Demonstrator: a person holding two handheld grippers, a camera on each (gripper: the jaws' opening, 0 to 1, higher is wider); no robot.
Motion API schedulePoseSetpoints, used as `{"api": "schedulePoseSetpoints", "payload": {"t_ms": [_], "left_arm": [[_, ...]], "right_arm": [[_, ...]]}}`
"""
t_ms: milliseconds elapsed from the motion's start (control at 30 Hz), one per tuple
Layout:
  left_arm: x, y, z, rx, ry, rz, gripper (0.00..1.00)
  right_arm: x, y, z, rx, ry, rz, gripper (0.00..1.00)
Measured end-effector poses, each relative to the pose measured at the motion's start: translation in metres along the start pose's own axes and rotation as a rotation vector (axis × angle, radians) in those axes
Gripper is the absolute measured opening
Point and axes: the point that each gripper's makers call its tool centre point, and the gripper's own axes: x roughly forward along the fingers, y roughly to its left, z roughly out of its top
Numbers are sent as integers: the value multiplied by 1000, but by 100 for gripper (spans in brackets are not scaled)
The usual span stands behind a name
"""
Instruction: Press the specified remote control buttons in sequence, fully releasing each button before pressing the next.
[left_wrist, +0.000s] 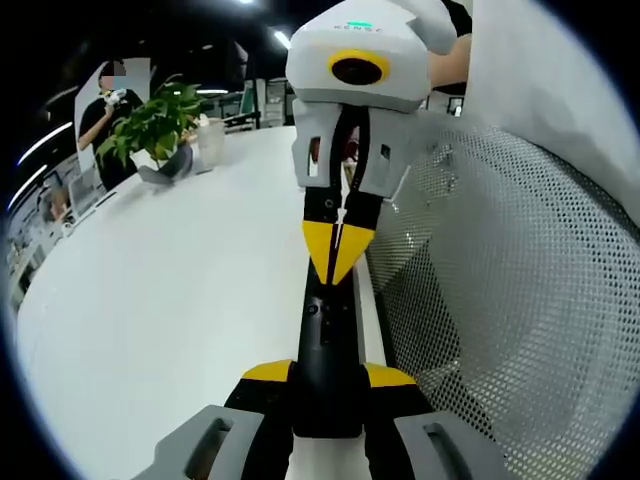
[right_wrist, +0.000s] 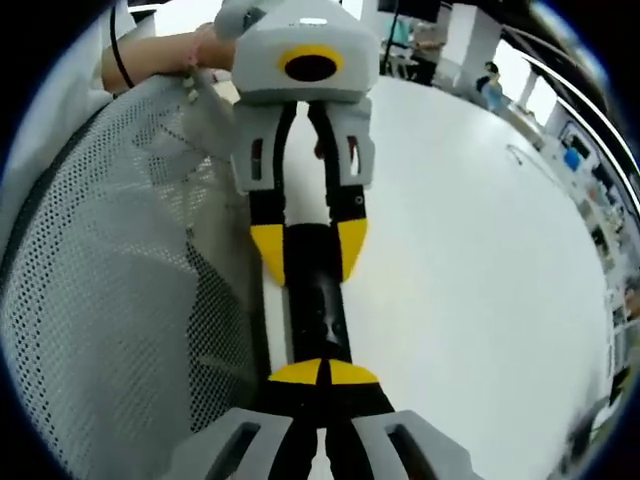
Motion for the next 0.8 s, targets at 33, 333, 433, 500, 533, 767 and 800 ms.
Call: {"api": "schedulePoseSetpoints", "payload": {"t_ms": [33, 333, 433, 500, 533, 767, 800], "left_arm": [[0, 0, 0, -9, 1, -1, 24], [1, 0, 1, -25, 15, 5, 24], [1, 0, 1, -20, 18, 5, 25], [1, 0, 0, -4, 25, 3, 24], [1, 0, 0, -5, 26, 3, 24], [1, 0, 0, -9, 19, 5, 24], [1, 0, 0, -9, 18, 5, 24]], "right_arm": [[0, 0, -1, -36, 13, 14, 0], [-1, 0, -1, -22, 9, 50, 0], [-1, 0, -1, -10, -14, 48, 0], [-1, 0, 0, 28, -37, 45, 0], [-2, 0, -1, 23, -48, 45, 0], [-3, 0, -1, 64, -88, 45, 0], [-4, 0, -1, 63, -85, 43, 0]]}}
